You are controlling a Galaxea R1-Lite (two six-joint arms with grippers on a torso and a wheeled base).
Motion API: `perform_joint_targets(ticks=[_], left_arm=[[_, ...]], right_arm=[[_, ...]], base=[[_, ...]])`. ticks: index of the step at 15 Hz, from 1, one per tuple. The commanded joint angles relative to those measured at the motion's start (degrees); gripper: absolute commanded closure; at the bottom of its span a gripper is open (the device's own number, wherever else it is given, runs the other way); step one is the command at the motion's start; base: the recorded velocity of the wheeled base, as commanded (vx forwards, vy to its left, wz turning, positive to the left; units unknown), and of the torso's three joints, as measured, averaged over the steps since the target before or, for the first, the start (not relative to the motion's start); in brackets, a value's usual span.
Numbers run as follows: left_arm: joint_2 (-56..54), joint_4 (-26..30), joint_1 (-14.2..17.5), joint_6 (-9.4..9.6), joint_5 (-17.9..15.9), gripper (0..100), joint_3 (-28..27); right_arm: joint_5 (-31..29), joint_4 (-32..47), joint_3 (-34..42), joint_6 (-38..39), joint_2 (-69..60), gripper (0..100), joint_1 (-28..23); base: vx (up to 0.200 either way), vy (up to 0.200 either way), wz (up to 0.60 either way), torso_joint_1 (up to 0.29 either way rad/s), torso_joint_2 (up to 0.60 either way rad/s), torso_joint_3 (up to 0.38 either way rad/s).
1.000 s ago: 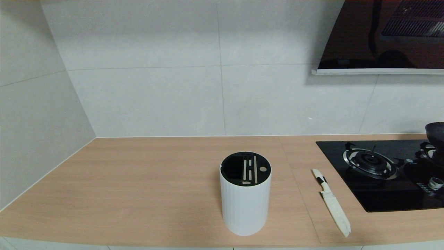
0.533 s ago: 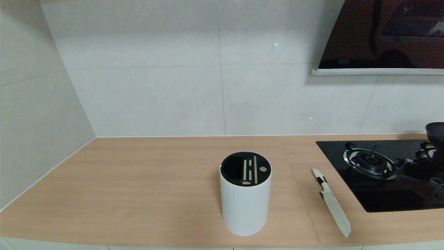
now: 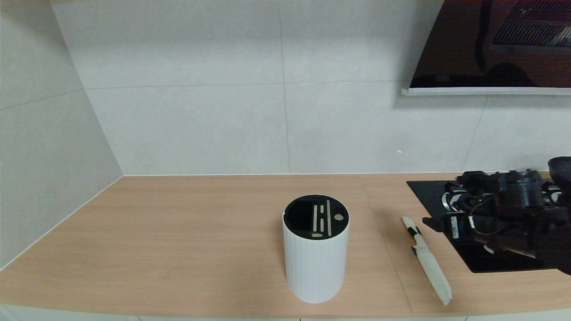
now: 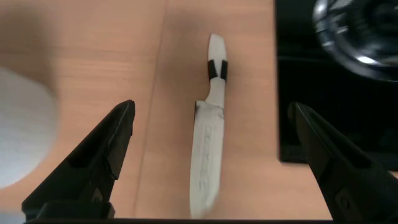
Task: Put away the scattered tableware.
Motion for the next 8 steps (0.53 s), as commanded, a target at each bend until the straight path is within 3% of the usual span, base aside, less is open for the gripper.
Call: perform_joint_targets(ticks=[1,8], left_arm=[[0.0,0.0,0.0,-0.04,0.0,0,0.0],[0.0,0.0,0.0,-0.04,0.0,0,0.0]], right_arm=[[-2.9,-8.8,-1.4,0.0,17.5,0,1.2],[-3.7,-15.8,-1.7,0.2,26.7,0,1.3]], base=[[0.0,0.0,0.0,0.0,0.0,0.0],[0.0,0.0,0.0,0.0,0.0,0.0]])
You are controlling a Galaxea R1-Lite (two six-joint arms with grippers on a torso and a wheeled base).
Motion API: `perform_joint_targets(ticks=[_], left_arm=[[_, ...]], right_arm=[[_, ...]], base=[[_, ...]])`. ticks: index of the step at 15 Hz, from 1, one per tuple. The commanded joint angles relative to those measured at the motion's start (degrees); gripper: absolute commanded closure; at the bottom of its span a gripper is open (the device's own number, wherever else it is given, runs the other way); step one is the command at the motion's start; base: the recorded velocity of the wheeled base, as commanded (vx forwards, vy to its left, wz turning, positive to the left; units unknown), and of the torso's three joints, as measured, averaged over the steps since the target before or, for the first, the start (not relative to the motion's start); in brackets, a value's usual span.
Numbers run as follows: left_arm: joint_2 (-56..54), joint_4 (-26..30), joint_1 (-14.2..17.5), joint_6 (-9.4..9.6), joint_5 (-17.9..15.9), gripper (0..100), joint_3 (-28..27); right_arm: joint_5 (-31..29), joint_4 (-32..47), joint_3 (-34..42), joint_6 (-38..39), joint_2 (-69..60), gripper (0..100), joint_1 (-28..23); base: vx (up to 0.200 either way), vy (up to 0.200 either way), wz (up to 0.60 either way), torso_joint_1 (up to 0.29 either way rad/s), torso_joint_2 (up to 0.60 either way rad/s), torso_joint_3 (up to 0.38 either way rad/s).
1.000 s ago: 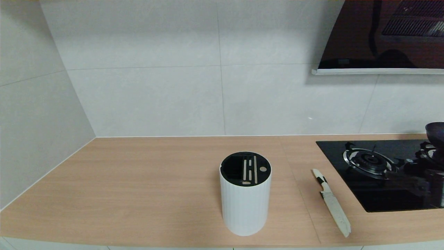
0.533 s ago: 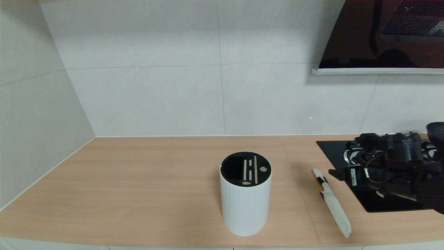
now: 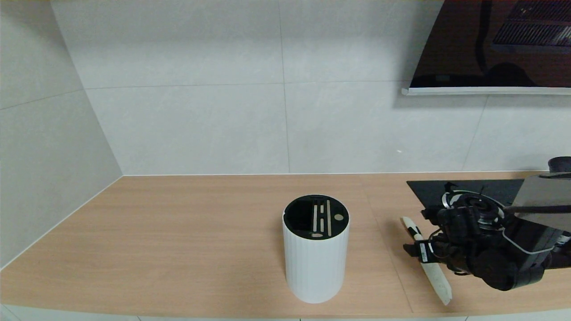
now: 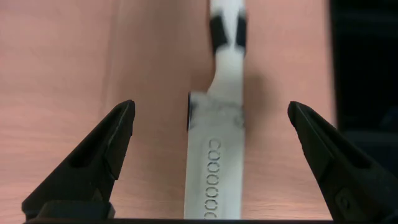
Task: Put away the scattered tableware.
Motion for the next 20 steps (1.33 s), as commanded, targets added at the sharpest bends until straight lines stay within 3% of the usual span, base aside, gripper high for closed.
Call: perform_joint_targets(ticks=[1,15,16,20], left_arm=[[0.0,0.0,0.0,-0.02,0.0,0,0.0],[0.0,0.0,0.0,-0.11,0.0,0,0.0],[0.0,0.0,0.0,-0.02,0.0,0,0.0],[0.0,0.0,0.0,-0.02,0.0,0,0.0]], right_arm=[[-0.1,0.0,-0.7,0.1,2.8,0,-0.1],[-0.1,0.0,-2.8,1.1,4.9,0,-1.4],[-0.1,0.0,-2.8,1.1,5.0,100,-1.4],[-0.1,0.0,-2.8,1.0,5.5,100,-1.4]], base=[[0.0,0.0,0.0,0.0,0.0,0.0],[0.0,0.0,0.0,0.0,0.0,0.0],[0.0,0.0,0.0,0.0,0.0,0.0],[0.0,0.0,0.0,0.0,0.0,0.0]])
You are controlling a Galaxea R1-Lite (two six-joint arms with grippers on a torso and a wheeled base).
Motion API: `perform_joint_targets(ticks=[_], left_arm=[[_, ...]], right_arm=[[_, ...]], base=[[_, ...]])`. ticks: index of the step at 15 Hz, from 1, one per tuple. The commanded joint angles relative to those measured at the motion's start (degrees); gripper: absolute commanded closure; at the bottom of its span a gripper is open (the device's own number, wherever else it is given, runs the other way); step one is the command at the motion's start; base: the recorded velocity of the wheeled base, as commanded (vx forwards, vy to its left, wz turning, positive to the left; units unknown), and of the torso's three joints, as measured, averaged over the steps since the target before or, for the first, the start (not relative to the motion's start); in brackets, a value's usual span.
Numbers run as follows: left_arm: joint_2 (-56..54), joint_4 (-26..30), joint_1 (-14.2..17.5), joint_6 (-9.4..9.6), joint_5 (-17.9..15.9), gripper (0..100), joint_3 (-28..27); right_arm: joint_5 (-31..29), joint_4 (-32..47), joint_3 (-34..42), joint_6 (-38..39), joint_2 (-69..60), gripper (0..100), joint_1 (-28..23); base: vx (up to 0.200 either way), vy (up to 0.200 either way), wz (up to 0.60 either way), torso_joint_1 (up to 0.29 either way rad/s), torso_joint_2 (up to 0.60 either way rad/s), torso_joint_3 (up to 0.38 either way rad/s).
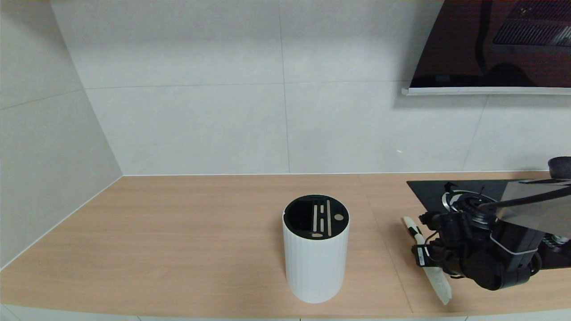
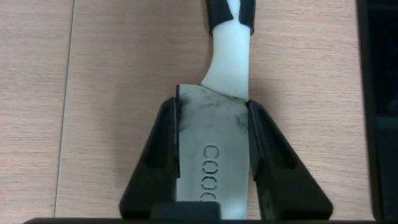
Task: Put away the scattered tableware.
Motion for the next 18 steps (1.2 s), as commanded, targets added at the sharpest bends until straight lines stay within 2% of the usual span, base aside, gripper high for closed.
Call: perform_joint_targets(ticks=[1,6,10,13,14,15,16,17,18], left_arm=[[0.0,0.0,0.0,0.0,0.0,0,0.0],[0.0,0.0,0.0,0.0,0.0,0,0.0],[0.0,0.0,0.0,0.27,0.0,0,0.0],[0.0,0.0,0.0,1.15,-0.1,0,0.0],[0.1,0.3,0.0,1.06,-4.6,0,-1.9],[1.4,1.7,-0.4,0.53,-12.2,0,-6.7],[6.0,4.2,-1.1,-1.05,-19.8,0,-12.2],[12.1,5.2,-1.2,-2.1,-24.4,0,-17.6],[15.6,5.1,-1.2,-2.37,-25.9,0,-20.1]], right_arm=[[0.0,0.0,-0.1,0.0,0.0,100,0.0],[0.0,0.0,0.6,0.3,-2.8,100,-0.1],[0.5,0.0,4.5,0.7,-13.4,100,0.2],[0.6,0.0,5.9,0.6,-19.0,100,0.5],[0.6,0.5,6.0,0.6,-26.4,100,2.4],[0.5,0.8,5.4,0.5,-30.2,100,3.7],[0.5,1.6,3.2,0.5,-33.5,100,5.3],[0.2,4.3,0.6,0.5,-35.7,100,7.1],[0.1,5.9,-0.9,0.5,-37.1,100,8.1]], base=[[0.0,0.0,0.0,0.0,0.0,0.0],[0.0,0.0,0.0,0.0,0.0,0.0],[0.0,0.0,0.0,0.0,0.0,0.0],[0.0,0.0,0.0,0.0,0.0,0.0],[0.0,0.0,0.0,0.0,0.0,0.0],[0.0,0.0,0.0,0.0,0.0,0.0],[0.0,0.0,0.0,0.0,0.0,0.0],[0.0,0.0,0.0,0.0,0.0,0.0],[0.0,0.0,0.0,0.0,0.0,0.0]])
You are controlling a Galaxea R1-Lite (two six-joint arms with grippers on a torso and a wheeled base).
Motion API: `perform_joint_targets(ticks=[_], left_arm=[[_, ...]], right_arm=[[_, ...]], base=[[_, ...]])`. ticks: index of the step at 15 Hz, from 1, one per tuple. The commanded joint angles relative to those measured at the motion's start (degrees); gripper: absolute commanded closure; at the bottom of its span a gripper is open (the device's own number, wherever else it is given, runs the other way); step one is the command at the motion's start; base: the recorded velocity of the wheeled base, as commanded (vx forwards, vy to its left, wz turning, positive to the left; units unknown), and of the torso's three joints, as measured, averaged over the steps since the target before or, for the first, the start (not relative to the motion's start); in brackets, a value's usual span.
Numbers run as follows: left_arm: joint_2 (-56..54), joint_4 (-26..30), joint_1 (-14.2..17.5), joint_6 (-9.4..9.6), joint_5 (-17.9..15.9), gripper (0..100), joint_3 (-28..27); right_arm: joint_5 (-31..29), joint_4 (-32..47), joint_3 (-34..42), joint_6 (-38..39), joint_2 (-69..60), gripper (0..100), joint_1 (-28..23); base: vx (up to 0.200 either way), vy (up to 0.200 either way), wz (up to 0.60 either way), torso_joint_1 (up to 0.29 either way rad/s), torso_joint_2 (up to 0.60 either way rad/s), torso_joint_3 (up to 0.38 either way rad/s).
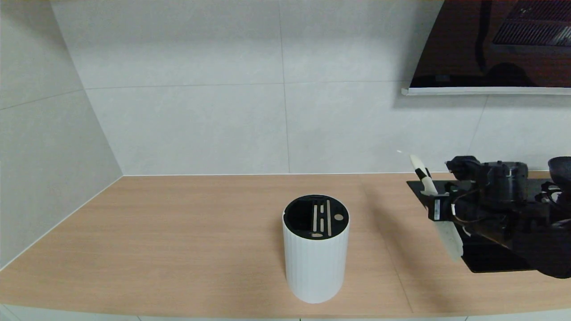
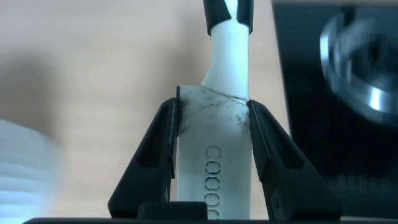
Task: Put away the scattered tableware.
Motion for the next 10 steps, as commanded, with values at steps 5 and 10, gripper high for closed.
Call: perform_joint_targets(ticks=[5,10], left_arm=[[45.3,-9.1,-5.2,-7.61,-9.0,0,-26.9],[58.5,-32.6,-16.6,-29.41,-9.0,0,-27.1]], right_arm=[[-0.3,8.7,-8.5,0.1,-14.3,100,17.2],[-0.4,8.4,-7.0,0.1,-15.4,100,26.8]], base=[[0.0,0.0,0.0,0.0,0.0,0.0],[0.0,0.0,0.0,0.0,0.0,0.0]])
